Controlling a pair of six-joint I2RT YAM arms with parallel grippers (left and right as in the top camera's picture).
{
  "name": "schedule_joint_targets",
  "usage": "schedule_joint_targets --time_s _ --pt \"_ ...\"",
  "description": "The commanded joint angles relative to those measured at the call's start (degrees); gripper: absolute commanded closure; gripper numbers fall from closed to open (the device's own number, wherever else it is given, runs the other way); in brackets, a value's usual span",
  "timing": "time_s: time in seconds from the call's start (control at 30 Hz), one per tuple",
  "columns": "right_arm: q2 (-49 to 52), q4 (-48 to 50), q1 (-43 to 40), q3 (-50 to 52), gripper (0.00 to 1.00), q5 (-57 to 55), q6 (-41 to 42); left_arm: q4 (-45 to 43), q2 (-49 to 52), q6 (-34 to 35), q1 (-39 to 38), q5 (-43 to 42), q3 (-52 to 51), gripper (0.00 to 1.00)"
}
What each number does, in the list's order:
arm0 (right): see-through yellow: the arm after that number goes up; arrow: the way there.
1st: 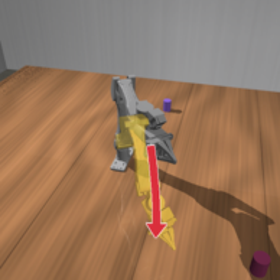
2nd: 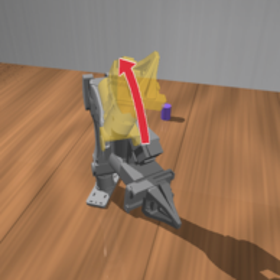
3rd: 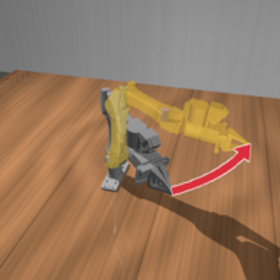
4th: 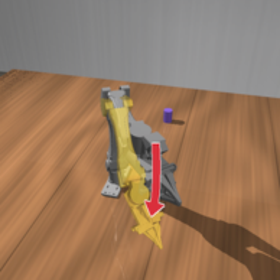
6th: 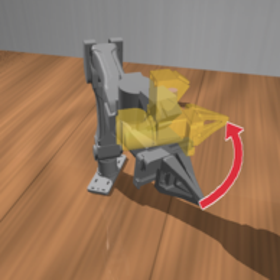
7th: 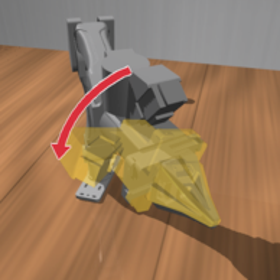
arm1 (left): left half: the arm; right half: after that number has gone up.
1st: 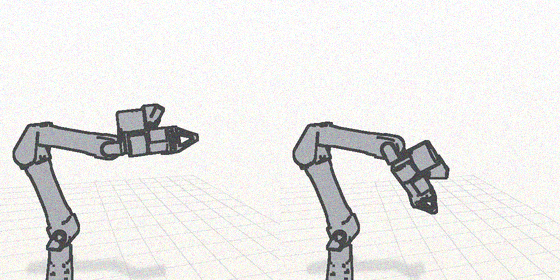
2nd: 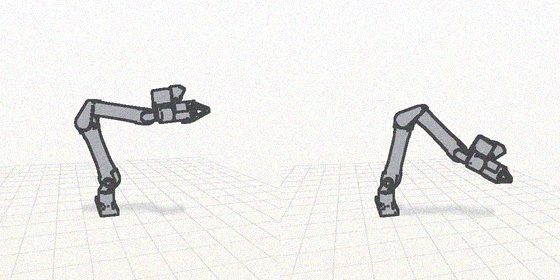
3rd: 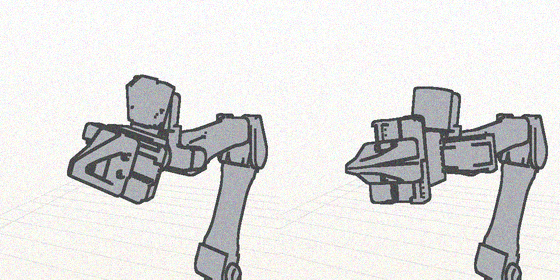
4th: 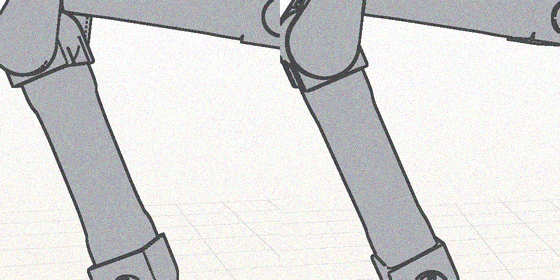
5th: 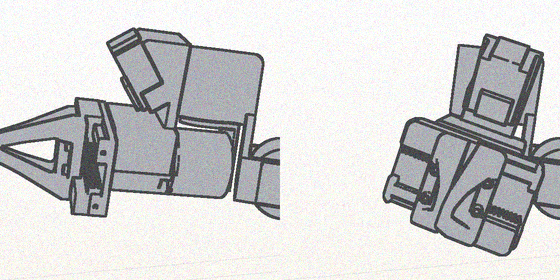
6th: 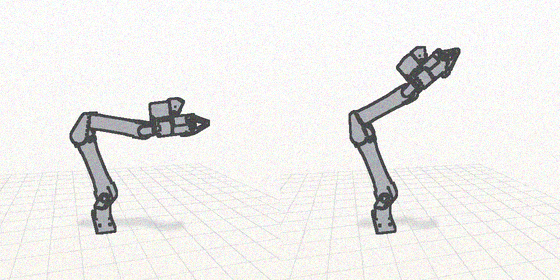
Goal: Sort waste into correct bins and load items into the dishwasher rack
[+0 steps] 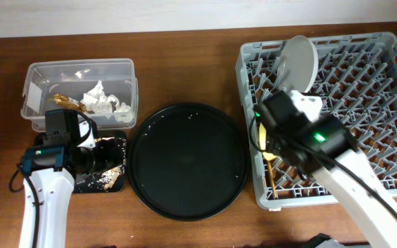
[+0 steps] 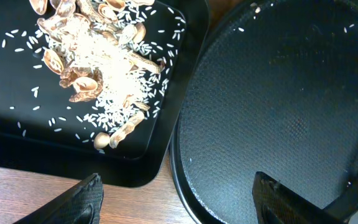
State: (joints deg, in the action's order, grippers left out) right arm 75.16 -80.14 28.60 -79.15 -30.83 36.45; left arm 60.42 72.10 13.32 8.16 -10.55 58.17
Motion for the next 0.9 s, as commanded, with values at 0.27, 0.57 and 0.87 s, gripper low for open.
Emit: schedule_joint_targets --time_s 0.27,0.57,0.87 --pt "0.31 2.25 -22.12 -0.90 0.01 43.71 -37.09 2.47 -0.44 -12.07 -19.15 -1.51 -0.02 0.01" --pt "-33.29 13.81 -22.32 19.43 0.01 36.24 -34.49 -2.05 -33.51 -9.31 -19.15 0.90 -13.51 0.01" --pt "-46.84 12.90 -22.29 19.91 0.01 36.15 -34.51 -5.07 -44.70 -8.87 -19.15 0.92 -14.75 0.01"
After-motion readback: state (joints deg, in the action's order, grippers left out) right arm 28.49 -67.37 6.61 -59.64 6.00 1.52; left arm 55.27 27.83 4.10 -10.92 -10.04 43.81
